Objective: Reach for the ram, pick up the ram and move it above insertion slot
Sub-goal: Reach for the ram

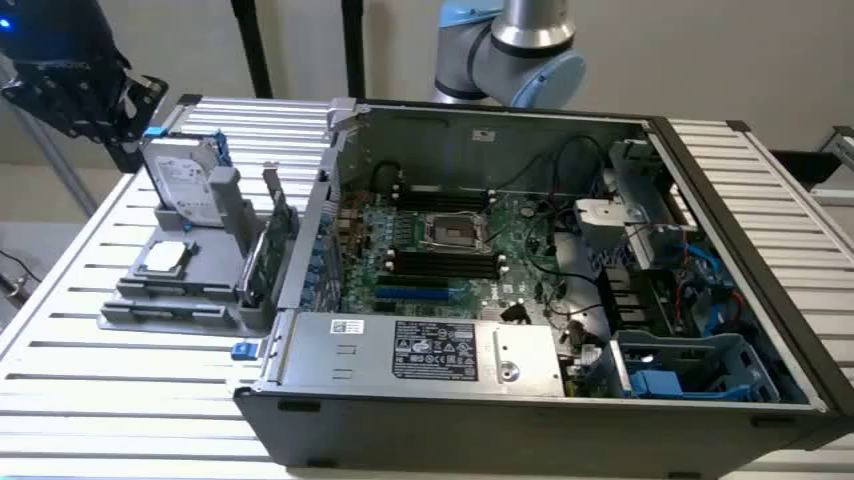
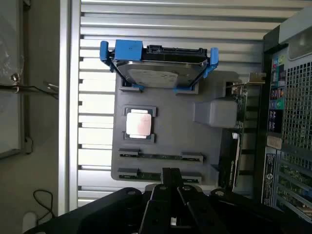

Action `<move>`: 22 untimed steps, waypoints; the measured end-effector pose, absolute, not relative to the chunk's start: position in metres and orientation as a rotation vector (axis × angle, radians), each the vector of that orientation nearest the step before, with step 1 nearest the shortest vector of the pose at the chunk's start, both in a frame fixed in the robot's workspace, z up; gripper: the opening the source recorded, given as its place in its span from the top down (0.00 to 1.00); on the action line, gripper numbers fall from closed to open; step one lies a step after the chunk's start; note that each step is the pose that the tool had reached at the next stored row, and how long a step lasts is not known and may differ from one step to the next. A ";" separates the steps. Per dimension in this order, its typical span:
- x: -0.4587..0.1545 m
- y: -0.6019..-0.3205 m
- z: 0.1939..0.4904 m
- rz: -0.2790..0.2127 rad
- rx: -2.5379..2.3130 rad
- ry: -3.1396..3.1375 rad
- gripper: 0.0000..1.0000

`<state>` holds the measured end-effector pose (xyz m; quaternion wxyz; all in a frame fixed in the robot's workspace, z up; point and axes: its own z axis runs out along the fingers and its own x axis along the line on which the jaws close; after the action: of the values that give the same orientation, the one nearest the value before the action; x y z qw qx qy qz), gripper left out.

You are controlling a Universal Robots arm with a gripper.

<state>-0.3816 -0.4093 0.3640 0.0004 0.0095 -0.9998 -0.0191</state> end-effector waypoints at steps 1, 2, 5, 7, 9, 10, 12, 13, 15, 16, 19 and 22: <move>-0.382 -0.409 0.364 -0.060 0.030 -3.140 0.89; -0.382 -0.409 0.364 -0.060 0.030 -3.140 0.89; -0.382 -0.409 0.364 -0.060 0.030 -3.140 0.89; -0.382 -0.409 0.364 -0.060 0.030 -3.140 0.89; -0.382 -0.409 0.364 -0.060 0.030 -3.140 0.89; -0.382 -0.409 0.364 -0.060 0.030 -3.140 0.89; -0.382 -0.409 0.364 -0.060 0.030 -3.140 0.89; -0.382 -0.409 0.364 -0.060 0.030 -3.140 0.89; -0.382 -0.413 0.364 -0.061 0.030 -3.140 0.89; -0.382 -0.414 0.364 -0.061 0.030 -3.140 0.89; -0.382 -0.422 0.362 -0.061 0.032 -3.140 0.89; -0.382 -0.429 0.360 -0.060 0.036 -3.140 0.89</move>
<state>-0.3816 -0.4292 0.3598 0.0005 0.0115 -0.9997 -0.0192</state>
